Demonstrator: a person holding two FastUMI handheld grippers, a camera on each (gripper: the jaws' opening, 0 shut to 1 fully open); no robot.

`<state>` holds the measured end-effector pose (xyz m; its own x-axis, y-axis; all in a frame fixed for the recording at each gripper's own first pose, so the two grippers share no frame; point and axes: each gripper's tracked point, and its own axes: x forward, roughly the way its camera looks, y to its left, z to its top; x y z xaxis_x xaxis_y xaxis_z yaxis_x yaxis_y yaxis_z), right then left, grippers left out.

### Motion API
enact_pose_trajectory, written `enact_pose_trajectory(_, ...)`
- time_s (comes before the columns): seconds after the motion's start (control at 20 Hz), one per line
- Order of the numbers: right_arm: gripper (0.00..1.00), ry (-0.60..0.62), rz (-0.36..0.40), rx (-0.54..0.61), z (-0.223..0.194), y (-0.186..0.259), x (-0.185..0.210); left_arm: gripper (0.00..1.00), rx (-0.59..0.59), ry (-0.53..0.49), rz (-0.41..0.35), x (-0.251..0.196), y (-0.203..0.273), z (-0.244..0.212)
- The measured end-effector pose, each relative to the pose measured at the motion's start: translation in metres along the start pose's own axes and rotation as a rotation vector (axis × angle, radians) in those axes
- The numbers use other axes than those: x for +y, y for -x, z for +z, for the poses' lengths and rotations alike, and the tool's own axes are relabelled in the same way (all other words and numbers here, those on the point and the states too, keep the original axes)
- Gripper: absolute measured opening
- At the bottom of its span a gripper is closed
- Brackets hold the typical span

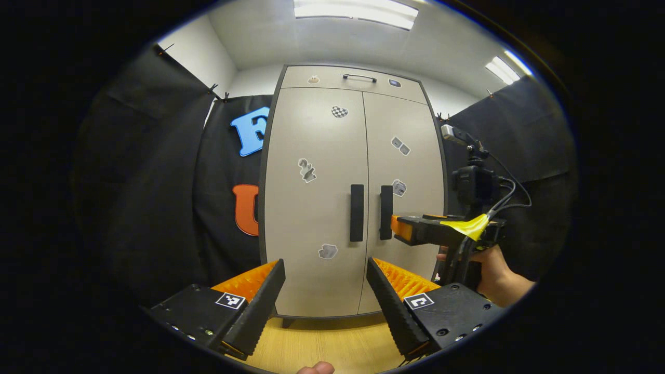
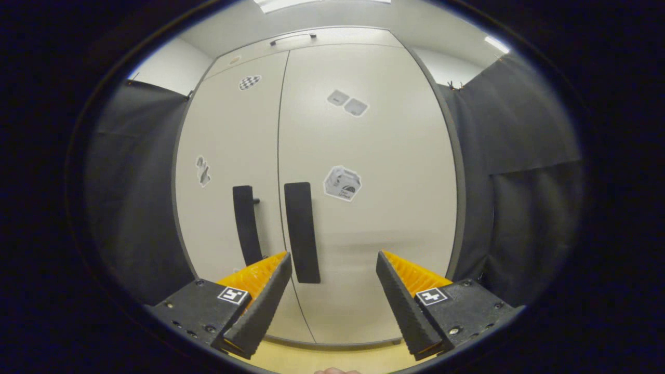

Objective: Open the right door of the double-door shoe cabinet with the right hand, and open the left door with the left hand.

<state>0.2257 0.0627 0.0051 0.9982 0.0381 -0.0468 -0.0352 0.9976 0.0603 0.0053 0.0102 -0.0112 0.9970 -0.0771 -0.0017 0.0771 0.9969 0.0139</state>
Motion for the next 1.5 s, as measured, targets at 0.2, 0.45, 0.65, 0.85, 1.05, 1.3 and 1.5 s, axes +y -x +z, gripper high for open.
enact_pose_trajectory(0.2,1.0,-0.029,0.033,0.022,0.0,-0.025,0.01,0.95,0.005,-0.021,0.022,0.013,0.0,-0.004)
enact_pose_trajectory(0.45,0.98,-0.001,0.065,-0.019,0.011,-0.026,0.026,0.95,0.014,-0.019,0.012,0.014,-0.004,-0.007)
enact_pose_trajectory(0.65,0.98,0.076,0.051,-0.037,0.02,-0.039,0.032,0.95,0.01,-0.007,0.005,0.013,-0.005,-0.007)
enact_pose_trajectory(0.85,0.96,0.065,0.033,-0.059,0.028,-0.049,0.032,0.95,0.017,-0.012,0.013,0.018,-0.007,-0.012)
enact_pose_trajectory(1.05,0.86,0.04,0.007,-0.073,0.029,-0.051,0.024,0.95,0.021,-0.002,0.019,0.024,-0.016,-0.014)
enact_pose_trajectory(1.3,0.52,0.076,0.041,-0.077,0.027,-0.049,0.04,0.95,0.024,0.019,0.017,0.023,-0.017,-0.015)
enact_pose_trajectory(1.5,0.3,0.084,0.039,-0.08,0.027,-0.052,0.038,0.95,0.022,0.021,0.024,0.026,-0.018,-0.015)
